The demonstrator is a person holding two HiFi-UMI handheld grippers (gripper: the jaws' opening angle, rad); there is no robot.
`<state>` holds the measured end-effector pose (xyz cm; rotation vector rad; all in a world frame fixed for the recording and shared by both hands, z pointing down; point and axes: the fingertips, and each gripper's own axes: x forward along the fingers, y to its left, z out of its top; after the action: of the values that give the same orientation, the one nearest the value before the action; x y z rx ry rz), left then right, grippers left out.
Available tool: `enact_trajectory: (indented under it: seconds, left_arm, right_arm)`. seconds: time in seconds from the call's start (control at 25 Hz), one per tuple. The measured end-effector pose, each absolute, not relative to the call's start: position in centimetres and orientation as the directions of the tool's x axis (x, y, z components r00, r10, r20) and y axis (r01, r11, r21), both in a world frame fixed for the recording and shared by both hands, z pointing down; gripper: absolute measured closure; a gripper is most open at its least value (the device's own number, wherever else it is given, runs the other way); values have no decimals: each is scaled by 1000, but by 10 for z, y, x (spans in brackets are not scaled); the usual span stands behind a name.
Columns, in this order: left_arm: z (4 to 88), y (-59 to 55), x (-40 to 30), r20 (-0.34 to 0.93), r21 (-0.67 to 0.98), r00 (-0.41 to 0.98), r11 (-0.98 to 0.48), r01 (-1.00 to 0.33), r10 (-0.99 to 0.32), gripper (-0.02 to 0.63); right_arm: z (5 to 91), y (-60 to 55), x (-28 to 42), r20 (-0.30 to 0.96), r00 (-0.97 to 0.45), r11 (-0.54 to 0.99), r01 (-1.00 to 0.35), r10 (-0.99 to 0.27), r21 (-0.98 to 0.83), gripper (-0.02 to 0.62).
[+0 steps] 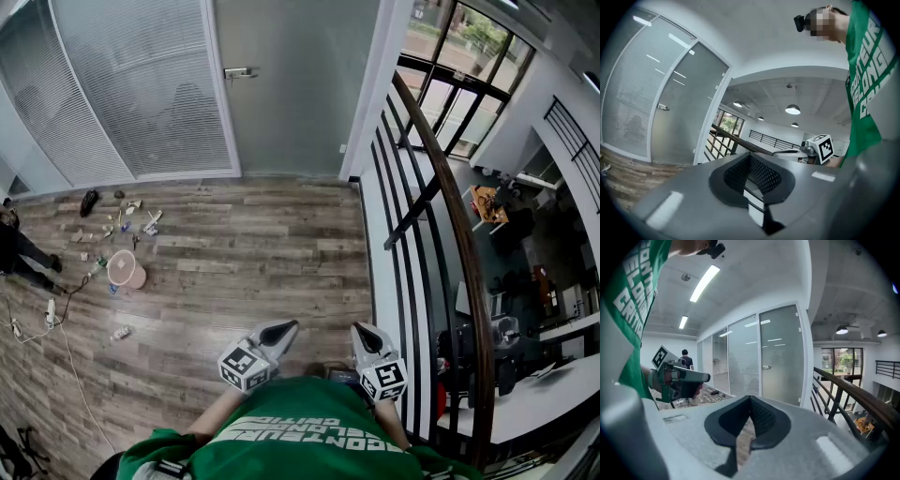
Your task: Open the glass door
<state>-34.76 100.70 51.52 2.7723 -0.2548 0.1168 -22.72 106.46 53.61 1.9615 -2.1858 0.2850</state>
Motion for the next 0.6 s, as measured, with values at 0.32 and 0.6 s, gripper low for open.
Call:
enact_trajectory:
  seconds: [0.32,0.6]
  left_arm:
    - [515,1013,-336,107,333,980,-923,-192,-165,591]
    - [510,1023,-323,111,334,978,-920,-204,-176,591]
  right_arm:
    - [542,1075,-222,275,-108,106,-994,-955,-21,603]
    - [544,1085,-213,276,-121,116,-993,-954,-34,603]
